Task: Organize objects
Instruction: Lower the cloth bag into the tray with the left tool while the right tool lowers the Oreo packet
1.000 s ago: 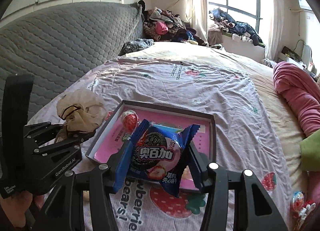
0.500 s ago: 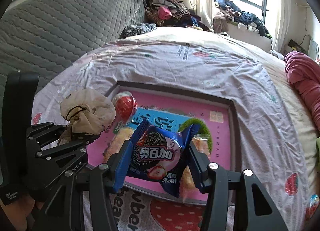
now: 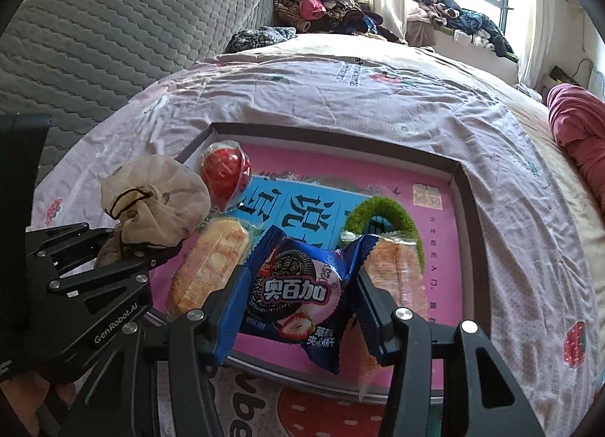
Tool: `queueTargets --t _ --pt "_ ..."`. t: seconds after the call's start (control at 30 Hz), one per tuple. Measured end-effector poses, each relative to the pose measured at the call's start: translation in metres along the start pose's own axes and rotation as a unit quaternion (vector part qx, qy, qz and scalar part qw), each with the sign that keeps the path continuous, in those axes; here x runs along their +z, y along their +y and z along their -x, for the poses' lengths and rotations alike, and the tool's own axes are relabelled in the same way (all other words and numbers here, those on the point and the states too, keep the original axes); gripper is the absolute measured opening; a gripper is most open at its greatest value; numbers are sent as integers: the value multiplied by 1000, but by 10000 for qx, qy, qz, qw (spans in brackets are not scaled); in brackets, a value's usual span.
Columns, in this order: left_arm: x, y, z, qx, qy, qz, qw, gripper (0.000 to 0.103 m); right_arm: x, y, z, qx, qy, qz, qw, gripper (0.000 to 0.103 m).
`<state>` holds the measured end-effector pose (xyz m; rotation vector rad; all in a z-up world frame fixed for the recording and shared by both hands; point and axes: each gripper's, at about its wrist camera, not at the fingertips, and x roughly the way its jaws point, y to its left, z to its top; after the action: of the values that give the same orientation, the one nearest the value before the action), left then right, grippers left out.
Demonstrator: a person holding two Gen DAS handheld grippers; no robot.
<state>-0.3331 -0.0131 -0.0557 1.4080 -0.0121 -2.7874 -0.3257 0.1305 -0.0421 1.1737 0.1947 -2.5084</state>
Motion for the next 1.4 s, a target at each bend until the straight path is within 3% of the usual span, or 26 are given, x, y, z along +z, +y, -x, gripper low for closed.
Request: queueTargets --t 0.67,0.83,1.23,1.4 --pt "-5 5 -11 58 59 24 10000 25 -9 4 -20 27 168 74 9998 54" --pt "-5 7 -11 73 61 72 9999 41 -10 2 -19 51 162 38 9998 55" --pt "-4 7 -6 -88 9 101 9999 57 -9 1 -14 -17 131 16 9999 55" --pt "-4 7 -3 -182 -10 127 9998 61 -8 2 -8 -71 55 41 10000 68"
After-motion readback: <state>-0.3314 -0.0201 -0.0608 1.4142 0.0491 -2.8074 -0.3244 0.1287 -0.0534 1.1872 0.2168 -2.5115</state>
